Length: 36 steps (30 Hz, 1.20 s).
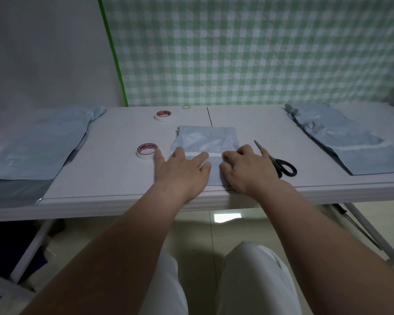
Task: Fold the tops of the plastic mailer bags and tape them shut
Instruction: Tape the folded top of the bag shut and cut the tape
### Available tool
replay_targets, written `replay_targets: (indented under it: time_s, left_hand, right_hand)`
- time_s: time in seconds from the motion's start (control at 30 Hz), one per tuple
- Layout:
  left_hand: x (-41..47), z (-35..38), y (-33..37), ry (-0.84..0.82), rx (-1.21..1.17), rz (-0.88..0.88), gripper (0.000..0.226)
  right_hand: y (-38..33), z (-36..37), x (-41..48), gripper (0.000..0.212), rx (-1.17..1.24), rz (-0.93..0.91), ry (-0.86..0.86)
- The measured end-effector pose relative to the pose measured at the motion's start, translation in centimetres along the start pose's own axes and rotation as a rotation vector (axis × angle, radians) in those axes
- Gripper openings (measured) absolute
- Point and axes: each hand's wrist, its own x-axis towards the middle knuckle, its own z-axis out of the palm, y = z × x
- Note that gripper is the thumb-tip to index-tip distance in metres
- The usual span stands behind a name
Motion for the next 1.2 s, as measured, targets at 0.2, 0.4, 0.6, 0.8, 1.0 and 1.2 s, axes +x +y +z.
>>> replay_targets:
  time_s: [0.2, 0.4, 0.6, 0.8, 1.0, 1.2]
  left_hand:
    - [-0.2, 0.0, -0.8, -0.035, -0.033, -0.035, 0.050]
    - [0.1, -1.0, -1.5, -0.033, -0.214, -0.020, 0.047]
    - [1.1, -3.0, -2.1, 0.197, -0.434, -0.046, 0.034]
    - [2.1, -4.0, -1.6, 0.212, -0.971, -0.285, 0.037]
    - [3.4, -4.6, -0.8, 0.090, -1.234, -0.314, 0.037]
    - [3.9, -5.5, -0.8, -0.084, -1.780, -0.478, 0.035]
  right_hand:
    - [-0.3, -0.2, 0.5, 0.046, -0.069, -0.005, 0.006]
    - [-1.3, -1.2, 0.6, 0.038, -0.047, 0.110, 0.052]
    - [-1.5, -2.5, 2.2, 0.024, 0.552, 0.358, 0.146]
    - [-0.6, -3.3, 4.6, 0.018, 1.070, 0.572, -0.045]
    - [-0.9, -4.4, 5.3, 0.027, 1.372, 0.587, -0.344]
    - [-0.3, -4.7, 6.4, 0.027, 1.586, 0.578, -0.402]
